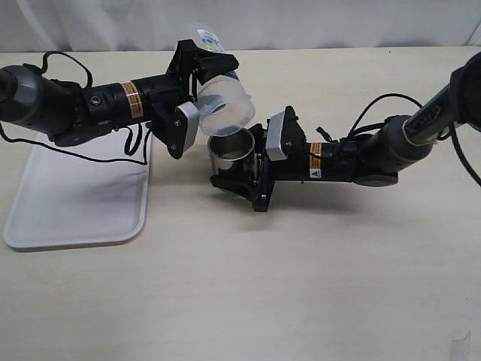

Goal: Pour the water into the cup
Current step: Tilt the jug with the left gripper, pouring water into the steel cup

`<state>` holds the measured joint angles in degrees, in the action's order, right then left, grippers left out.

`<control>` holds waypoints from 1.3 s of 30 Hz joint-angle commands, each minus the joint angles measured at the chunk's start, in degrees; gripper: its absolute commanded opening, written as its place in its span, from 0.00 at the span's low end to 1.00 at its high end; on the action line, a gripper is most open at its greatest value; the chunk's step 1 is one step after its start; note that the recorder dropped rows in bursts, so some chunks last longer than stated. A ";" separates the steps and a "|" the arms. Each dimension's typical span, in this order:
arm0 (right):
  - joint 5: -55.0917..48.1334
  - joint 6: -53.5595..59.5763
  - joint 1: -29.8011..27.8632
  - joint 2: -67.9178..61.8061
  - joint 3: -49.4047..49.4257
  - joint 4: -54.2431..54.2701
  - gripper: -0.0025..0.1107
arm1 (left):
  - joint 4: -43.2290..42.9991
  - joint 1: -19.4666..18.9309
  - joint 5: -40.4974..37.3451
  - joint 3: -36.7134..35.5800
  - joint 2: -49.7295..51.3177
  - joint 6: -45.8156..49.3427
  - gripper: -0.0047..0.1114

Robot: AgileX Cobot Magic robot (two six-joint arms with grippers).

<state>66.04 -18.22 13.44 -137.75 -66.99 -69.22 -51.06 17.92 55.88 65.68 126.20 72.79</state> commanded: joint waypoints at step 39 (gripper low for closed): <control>2.94 0.88 0.06 -1.72 -0.30 5.26 0.06 | 0.74 0.09 0.22 0.23 -0.49 -7.74 0.04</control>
<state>66.75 -17.89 13.44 -139.76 -66.99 -64.65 -51.06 17.92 55.63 65.68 126.20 67.01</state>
